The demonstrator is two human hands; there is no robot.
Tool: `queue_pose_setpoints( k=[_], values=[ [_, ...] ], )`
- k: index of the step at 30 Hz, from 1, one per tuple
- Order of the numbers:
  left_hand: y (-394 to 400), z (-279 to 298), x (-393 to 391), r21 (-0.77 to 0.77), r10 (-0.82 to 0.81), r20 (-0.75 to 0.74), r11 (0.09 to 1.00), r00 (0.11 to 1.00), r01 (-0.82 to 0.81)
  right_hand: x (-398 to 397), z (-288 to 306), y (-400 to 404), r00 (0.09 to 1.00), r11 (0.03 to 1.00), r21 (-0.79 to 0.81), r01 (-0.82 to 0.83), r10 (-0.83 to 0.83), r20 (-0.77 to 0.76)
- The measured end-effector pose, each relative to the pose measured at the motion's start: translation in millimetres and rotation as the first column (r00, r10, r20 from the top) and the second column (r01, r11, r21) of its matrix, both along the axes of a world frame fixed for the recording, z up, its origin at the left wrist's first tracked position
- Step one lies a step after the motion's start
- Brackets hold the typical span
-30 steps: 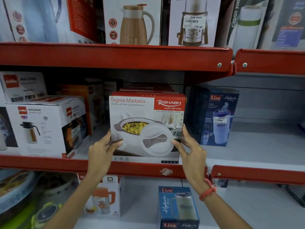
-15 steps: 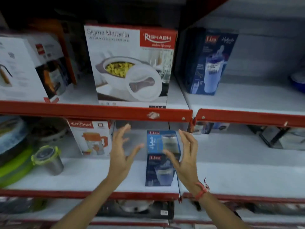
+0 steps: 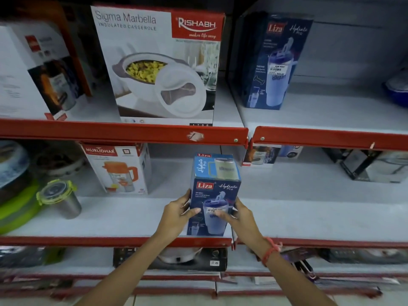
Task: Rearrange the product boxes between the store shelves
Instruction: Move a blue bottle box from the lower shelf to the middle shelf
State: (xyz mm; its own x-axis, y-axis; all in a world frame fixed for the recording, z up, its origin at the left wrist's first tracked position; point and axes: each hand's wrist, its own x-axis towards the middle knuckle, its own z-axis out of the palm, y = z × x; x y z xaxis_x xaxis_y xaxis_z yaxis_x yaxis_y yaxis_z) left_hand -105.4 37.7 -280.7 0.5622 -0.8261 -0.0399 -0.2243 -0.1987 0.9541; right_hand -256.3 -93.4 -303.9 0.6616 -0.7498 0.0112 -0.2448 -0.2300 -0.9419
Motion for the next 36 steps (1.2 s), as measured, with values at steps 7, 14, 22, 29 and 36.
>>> queue_pose_setpoints(
  k=[7, 14, 22, 29, 36],
  values=[
    [35.4, 68.8, -24.0, -0.029, -0.034, -0.091, 0.999, 0.995, 0.031, -39.5, 84.1, 22.9, 0.996, 0.991, -0.103, -0.081, 0.078, -0.033],
    [46.5, 143.1, -38.3, -0.109, -0.085, -0.078, 0.991, 0.993, 0.076, -58.8, 157.6, 25.1, 0.989, 0.992, -0.026, -0.12, 0.122, 0.081],
    [33.9, 197.8, -40.7, -0.232, -0.108, 0.009, 0.967, 0.994, 0.107, -61.9, 216.7, 15.5, 0.983, 0.984, -0.16, -0.076, 0.101, 0.152],
    [32.1, 202.9, -42.4, -0.227, -0.107, 0.029, 0.968, 0.994, 0.111, -63.8, 221.5, 15.2, 0.98, 0.982, -0.172, -0.074, 0.104, 0.171],
    [19.8, 218.0, -43.8, -0.284, -0.11, 0.051, 0.951, 0.993, 0.12, -67.6, 242.6, 5.5, 0.978, 0.961, -0.273, -0.039, 0.093, 0.189]
  ],
)
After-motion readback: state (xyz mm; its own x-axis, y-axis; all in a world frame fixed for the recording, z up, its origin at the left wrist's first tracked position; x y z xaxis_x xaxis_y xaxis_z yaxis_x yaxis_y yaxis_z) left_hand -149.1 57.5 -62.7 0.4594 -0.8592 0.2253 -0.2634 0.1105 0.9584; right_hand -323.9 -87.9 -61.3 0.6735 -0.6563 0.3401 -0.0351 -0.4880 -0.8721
